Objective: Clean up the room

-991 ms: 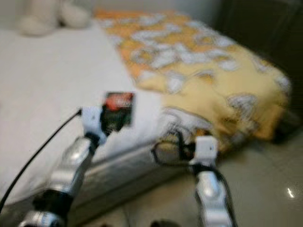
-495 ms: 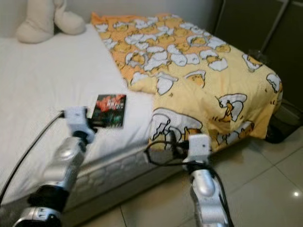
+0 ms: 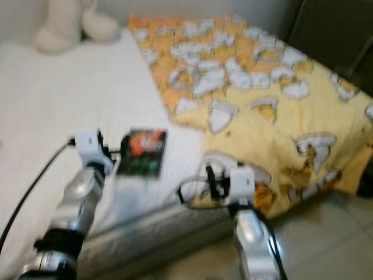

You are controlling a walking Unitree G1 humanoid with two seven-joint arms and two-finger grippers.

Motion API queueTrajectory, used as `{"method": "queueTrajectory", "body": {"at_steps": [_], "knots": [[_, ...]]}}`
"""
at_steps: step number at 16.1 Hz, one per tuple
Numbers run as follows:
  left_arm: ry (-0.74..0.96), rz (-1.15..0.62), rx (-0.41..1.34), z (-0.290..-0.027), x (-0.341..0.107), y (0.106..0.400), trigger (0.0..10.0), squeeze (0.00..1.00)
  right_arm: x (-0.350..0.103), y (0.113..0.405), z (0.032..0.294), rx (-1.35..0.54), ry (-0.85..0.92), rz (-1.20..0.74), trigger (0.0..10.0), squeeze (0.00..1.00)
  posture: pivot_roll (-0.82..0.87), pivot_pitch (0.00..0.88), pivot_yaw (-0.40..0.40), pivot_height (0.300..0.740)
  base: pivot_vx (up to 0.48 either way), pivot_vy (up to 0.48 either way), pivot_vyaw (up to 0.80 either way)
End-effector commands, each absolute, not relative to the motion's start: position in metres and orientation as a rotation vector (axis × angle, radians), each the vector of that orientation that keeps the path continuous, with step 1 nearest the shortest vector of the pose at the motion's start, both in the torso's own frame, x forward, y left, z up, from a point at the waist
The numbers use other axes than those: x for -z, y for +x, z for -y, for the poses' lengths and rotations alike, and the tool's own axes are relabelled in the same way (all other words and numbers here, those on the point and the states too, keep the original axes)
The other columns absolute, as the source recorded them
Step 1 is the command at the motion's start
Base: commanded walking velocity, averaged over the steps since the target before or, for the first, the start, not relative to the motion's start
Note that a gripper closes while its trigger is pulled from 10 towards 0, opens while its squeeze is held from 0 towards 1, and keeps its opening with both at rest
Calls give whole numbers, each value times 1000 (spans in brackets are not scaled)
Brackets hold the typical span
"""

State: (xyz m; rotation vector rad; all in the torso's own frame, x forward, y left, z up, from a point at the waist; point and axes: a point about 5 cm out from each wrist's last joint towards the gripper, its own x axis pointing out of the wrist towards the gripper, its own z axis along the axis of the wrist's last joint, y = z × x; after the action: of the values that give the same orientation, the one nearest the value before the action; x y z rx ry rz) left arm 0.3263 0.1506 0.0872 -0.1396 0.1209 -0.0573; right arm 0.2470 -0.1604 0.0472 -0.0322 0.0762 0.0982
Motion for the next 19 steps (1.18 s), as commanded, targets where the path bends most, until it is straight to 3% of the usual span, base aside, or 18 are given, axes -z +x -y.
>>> {"method": "queueTrajectory", "body": {"at_steps": [1,6,11,14,19], "knots": [[-111,-166,83,-143,-81,327,10000,0,-49,249,167,-78,-34,-75,10000,0,-9,0,32,740,0,0,519],[21,-256,167,-142,-79,346,10000,0,-48,246,169,-73,-46,-82,10000,0,-13,0,24,740,0,0,104],[28,-288,133,-140,-89,368,10000,0,-45,219,166,-125,-61,-117,10000,0,-65,0,-14,740,0,0,0],[15,-297,63,-144,-96,376,10000,0,-66,195,168,-159,-98,-64,10000,0,-149,86,-37,740,0,0,0],[114,-386,32,-154,-70,361,10000,0,-71,167,174,-160,-104,-133,10000,0,-191,201,-78,740,0,0,0]]}}
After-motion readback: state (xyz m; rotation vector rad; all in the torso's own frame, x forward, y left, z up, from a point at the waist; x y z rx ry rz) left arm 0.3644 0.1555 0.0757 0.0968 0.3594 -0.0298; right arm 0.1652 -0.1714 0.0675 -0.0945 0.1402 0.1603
